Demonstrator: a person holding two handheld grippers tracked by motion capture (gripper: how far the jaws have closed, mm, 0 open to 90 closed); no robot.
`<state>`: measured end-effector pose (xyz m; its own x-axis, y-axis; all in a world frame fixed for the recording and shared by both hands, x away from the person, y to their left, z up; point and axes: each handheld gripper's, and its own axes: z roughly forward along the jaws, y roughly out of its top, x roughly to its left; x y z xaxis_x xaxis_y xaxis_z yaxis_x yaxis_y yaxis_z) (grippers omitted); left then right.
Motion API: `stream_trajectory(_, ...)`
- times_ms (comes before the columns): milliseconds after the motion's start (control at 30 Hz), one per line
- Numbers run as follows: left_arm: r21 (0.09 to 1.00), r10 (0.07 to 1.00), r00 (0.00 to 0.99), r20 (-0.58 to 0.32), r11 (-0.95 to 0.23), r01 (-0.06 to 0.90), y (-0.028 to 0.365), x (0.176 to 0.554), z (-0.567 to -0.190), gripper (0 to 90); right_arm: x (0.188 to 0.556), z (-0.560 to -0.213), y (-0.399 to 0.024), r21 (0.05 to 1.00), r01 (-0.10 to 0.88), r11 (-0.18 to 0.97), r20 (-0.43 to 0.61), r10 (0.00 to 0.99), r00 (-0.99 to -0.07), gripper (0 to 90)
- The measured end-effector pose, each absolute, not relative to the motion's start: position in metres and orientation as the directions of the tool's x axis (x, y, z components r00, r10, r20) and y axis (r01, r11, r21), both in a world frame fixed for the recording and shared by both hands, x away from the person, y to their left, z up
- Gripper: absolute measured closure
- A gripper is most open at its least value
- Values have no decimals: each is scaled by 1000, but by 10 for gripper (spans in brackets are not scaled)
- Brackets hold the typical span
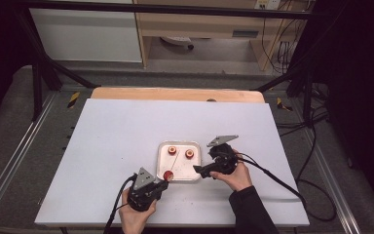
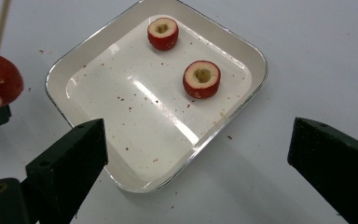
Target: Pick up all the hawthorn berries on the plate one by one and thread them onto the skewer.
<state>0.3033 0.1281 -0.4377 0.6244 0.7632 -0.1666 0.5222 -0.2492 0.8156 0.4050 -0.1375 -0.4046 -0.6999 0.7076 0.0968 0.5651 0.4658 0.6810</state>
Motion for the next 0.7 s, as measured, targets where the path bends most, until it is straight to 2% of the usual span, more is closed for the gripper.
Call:
stream_trajectory(400, 821, 773, 615, -159, -242, 517, 135, 302, -438, 884, 431, -402, -118, 620, 594, 512, 69, 719, -692, 56)
stream_trajectory(700, 821, 773, 615, -157, -244, 516, 136, 301, -439, 884, 449, -403, -103, 572, 624, 532, 81, 721, -689, 106)
